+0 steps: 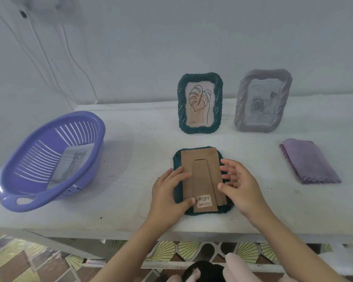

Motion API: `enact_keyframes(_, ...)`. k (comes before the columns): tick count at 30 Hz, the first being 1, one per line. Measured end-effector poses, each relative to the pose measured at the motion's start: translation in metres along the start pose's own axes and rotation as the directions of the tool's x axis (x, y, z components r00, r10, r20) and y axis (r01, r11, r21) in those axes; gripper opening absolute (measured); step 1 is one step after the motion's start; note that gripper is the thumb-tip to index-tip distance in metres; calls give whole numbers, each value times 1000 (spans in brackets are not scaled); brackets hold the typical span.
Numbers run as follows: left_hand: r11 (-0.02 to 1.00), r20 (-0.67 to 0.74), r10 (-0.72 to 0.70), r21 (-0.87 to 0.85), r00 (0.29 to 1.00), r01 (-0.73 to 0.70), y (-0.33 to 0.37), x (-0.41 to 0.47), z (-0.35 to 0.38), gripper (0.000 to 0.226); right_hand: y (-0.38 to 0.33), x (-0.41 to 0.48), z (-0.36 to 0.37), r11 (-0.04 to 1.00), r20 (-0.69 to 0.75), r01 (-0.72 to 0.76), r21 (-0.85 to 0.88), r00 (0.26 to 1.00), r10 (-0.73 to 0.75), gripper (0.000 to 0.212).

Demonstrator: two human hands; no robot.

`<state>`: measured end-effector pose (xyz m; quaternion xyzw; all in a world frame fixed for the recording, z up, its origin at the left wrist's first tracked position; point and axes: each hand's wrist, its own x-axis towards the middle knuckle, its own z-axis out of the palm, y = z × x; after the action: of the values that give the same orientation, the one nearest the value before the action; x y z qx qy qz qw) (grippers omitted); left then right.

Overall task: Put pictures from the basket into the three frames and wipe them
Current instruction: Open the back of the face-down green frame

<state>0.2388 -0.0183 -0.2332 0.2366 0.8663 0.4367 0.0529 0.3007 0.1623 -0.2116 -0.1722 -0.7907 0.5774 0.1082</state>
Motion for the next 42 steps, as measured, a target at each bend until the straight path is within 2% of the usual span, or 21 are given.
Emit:
enact_keyframes(5, 998, 34, 43, 39, 999, -44, 4, -1, 0, 59, 0, -2, 2, 999, 0, 3, -53, 1000, -3, 52)
enact_keyframes(13, 1000, 76, -29, 4, 997, 29, 6, 1, -2, 49, -5, -8, 12, 976, -19, -10, -218, 1000, 6, 45)
enact_keyframes(18, 998, 109, -57, -2, 992, 58, 7, 2, -3, 50, -10, -7, 13, 982, 51, -100, -162, 993, 109, 42)
enact_keyframes(22, 999, 134, -42, -4, 990, 43, 7, 2, -4, 50, -14, -4, 11, 978, 83, -208, -4, 975, 207, 44)
enact_keyframes(27, 998, 141, -38, -43, 989, 44, 6, 3, -5, 53, -16, -8, 13, 975, 133, -200, 93, 973, 187, 42)
enact_keyframes(30, 998, 135, -40, -42, 990, 46, 6, 5, -6, 49, -15, -11, 21, 991, 115, -132, 23, 985, 129, 41)
enact_keyframes(32, 997, 134, -56, -38, 989, 62, 6, 5, -6, 48, -12, -12, 23, 991, 47, -54, -121, 997, 60, 43)
enact_keyframes(35, 996, 135, -75, -28, 988, 80, 5, 5, -6, 49, -7, -9, 18, 959, -25, -38, -281, 999, 33, 48)
enact_keyframes(37, 997, 137, -70, -32, 988, 75, 5, 5, -5, 50, -6, -7, 16, 952, -21, -45, -302, 999, 41, 49)
enact_keyframes(42, 998, 137, -38, -49, 990, 45, 5, 6, -5, 46, -6, 0, 13, 973, -17, -70, -218, 998, 68, 45)
